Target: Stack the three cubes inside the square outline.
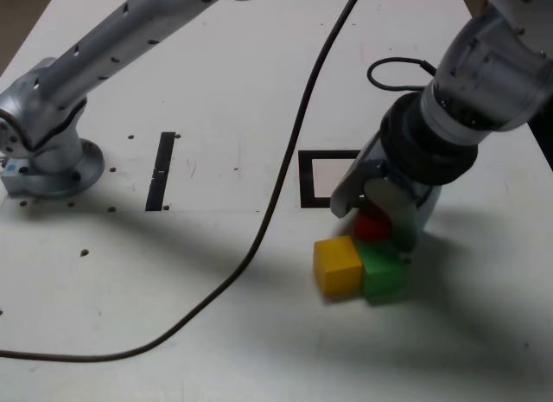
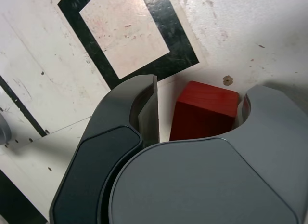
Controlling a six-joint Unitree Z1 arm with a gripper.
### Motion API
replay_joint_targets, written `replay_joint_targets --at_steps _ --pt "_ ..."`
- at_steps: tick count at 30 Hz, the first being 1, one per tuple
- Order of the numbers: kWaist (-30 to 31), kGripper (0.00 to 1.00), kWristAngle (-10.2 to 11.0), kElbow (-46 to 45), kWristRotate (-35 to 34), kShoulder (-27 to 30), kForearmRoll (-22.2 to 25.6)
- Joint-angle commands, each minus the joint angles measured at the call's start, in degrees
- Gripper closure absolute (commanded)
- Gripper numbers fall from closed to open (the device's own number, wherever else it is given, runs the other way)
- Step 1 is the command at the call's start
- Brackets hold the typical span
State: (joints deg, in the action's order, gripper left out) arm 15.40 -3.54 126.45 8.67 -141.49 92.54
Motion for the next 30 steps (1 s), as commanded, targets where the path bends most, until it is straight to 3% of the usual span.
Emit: replay_joint_targets --at_steps 1,11,17,30 --pt "0.19 0.42 0.42 0.45 0.16 -0.45 0.94" --pt "0.43 0.48 0.94 1.12 2.33 -1.07 0.99" --pt "0.51 0.57 2.39 1.09 2.08 -0.45 1.25" --pt "-0.19 0.95 2.93 0.13 2.88 2.25 1.42"
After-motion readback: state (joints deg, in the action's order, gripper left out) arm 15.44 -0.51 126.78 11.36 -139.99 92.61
